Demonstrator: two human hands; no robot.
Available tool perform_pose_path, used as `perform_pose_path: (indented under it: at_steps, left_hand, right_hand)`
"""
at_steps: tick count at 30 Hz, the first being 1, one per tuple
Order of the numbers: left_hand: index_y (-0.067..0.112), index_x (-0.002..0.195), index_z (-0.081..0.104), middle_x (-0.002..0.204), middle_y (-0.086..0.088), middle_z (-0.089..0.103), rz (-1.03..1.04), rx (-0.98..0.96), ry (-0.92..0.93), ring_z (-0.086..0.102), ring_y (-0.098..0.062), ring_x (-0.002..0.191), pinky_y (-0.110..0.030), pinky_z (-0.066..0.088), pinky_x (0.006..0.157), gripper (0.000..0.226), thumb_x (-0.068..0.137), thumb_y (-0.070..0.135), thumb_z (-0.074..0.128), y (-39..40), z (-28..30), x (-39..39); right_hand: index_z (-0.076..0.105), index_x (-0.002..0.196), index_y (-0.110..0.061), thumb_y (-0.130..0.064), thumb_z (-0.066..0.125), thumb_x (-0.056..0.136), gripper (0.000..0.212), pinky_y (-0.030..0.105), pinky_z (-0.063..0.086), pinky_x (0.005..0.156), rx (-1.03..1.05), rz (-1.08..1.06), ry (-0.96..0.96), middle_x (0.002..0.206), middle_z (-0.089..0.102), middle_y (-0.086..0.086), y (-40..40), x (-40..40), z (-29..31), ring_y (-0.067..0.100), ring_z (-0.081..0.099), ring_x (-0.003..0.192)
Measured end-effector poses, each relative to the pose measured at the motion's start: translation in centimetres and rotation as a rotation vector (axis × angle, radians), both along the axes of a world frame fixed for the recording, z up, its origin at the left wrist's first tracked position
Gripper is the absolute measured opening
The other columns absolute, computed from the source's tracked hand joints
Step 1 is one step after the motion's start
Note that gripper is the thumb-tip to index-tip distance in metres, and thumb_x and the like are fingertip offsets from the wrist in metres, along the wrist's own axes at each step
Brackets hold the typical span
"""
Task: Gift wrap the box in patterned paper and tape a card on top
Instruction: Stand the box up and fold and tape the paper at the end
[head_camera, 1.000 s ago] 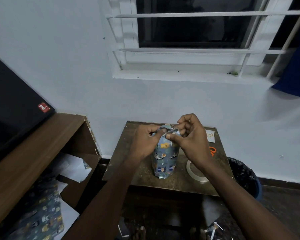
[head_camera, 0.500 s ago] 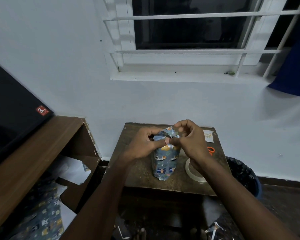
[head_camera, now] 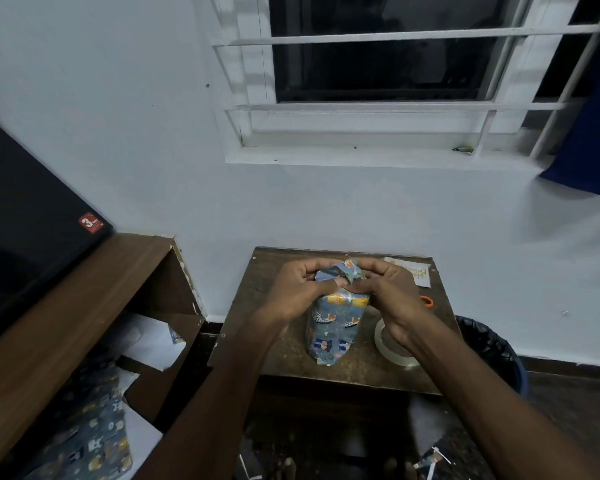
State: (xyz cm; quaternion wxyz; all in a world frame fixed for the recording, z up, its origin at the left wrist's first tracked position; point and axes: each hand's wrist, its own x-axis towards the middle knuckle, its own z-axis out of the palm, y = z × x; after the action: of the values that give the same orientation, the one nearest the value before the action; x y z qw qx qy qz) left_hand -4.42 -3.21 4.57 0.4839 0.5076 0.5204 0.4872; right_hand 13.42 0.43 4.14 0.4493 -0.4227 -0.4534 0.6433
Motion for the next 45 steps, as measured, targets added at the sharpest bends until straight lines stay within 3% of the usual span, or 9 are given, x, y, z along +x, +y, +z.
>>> perform_pose_path:
  at_steps: [6, 11, 16, 23, 26, 30, 36, 39, 45]
  left_hand:
    - [0.025, 0.146, 0.044, 0.127, 0.003, 0.071, -0.13, 0.077, 0.109, 0.072, -0.016, 0.116, -0.039, 0.06, 0.099, 0.074, 0.086, 0.016, 0.087, -0.7, -0.3, 0.2]
    - [0.028, 0.139, 0.055, 0.123, 0.002, 0.075, -0.034, -0.014, 0.016, 0.075, -0.018, 0.109, -0.048, 0.059, 0.1, 0.05, 0.095, 0.036, 0.077, -0.6, 0.3, -0.1]
    - [0.032, 0.139, 0.059, 0.123, 0.003, 0.077, -0.062, -0.036, -0.01, 0.075, -0.02, 0.111, -0.046, 0.059, 0.1, 0.04, 0.101, 0.037, 0.07, -0.5, 0.4, -0.6]
    - [0.044, 0.148, 0.051, 0.126, 0.016, 0.073, -0.097, 0.013, 0.282, 0.071, -0.006, 0.114, -0.04, 0.054, 0.106, 0.057, 0.097, 0.037, 0.075, -0.1, -0.3, -2.3]
    - [0.035, 0.148, 0.051, 0.128, 0.016, 0.072, -0.054, 0.078, 0.349, 0.07, 0.0, 0.113, -0.032, 0.055, 0.102, 0.071, 0.087, 0.029, 0.087, 0.1, -0.7, -2.6]
    - [0.033, 0.147, 0.051, 0.135, 0.013, 0.063, 0.052, 0.231, 0.649, 0.06, -0.008, 0.125, -0.039, 0.051, 0.107, 0.087, 0.071, 0.029, 0.095, 0.7, -1.5, -3.4]
    - [0.04, 0.159, 0.034, 0.143, 0.004, 0.048, 0.012, 0.226, 1.138, 0.044, -0.021, 0.136, -0.046, 0.034, 0.116, 0.099, 0.077, 0.041, 0.089, 1.2, -2.2, -4.0]
    - [0.041, 0.163, 0.024, 0.149, 0.0, 0.043, -0.044, 0.152, 1.282, 0.038, -0.024, 0.14, -0.045, 0.028, 0.118, 0.101, 0.083, 0.038, 0.086, 1.7, -2.6, -3.4]
    - [0.041, 0.162, 0.026, 0.149, -0.002, 0.041, -0.021, 0.172, 1.324, 0.037, -0.026, 0.139, -0.044, 0.027, 0.111, 0.101, 0.082, 0.029, 0.087, 2.3, -3.1, -3.0]
  right_hand:
    - [0.076, 0.108, -0.001, -0.012, 0.088, 0.08, 0.033, 0.031, 0.049, 0.061, 0.018, -0.122, 0.167, 0.096, 0.077, 0.012, 0.1, -0.5, 0.7, 0.022, 0.068, 0.077]
    - [0.067, 0.124, -0.007, -0.018, 0.078, 0.092, 0.036, 0.033, 0.057, 0.074, 0.114, -0.13, 0.16, 0.112, 0.077, 0.012, -0.1, -0.4, 0.5, 0.02, 0.071, 0.091]
    - [0.065, 0.11, 0.003, -0.006, 0.081, 0.088, 0.029, 0.022, 0.056, 0.066, 0.298, -0.191, 0.053, 0.107, 0.074, 0.013, -0.8, -0.9, 0.1, 0.013, 0.072, 0.088]
    - [0.074, 0.079, -0.012, -0.006, 0.091, 0.076, 0.018, 0.041, 0.056, 0.093, 0.47, -0.387, -0.122, 0.112, 0.076, -0.002, 0.2, -0.2, -1.8, 0.018, 0.071, 0.112]
    - [0.078, 0.081, -0.01, -0.004, 0.084, 0.083, 0.009, 0.044, 0.055, 0.082, 0.458, -0.347, -0.049, 0.098, 0.076, 0.005, 0.2, -0.2, -1.8, 0.027, 0.071, 0.093]
    - [0.076, 0.09, -0.011, -0.028, 0.064, 0.088, 0.021, 0.031, 0.055, 0.066, 0.001, -0.118, 0.315, 0.092, 0.072, 0.01, 0.1, -0.1, -0.9, 0.021, 0.066, 0.076]
    - [0.077, 0.098, -0.004, -0.023, 0.083, 0.086, 0.023, 0.033, 0.056, 0.07, 0.026, 0.092, -0.143, 0.095, 0.08, 0.01, -0.2, 0.4, -0.6, 0.023, 0.071, 0.08]
    - [0.079, 0.087, -0.004, -0.018, 0.084, 0.087, 0.015, 0.035, 0.058, 0.068, 0.147, -0.05, -0.255, 0.085, 0.08, 0.008, -0.8, -0.2, -0.8, 0.02, 0.075, 0.075]
    - [0.074, 0.074, -0.009, -0.031, 0.074, 0.096, 0.031, 0.027, 0.051, 0.065, 0.015, -0.215, -0.048, 0.07, 0.07, 0.005, -0.6, -0.4, -0.8, 0.017, 0.062, 0.064]
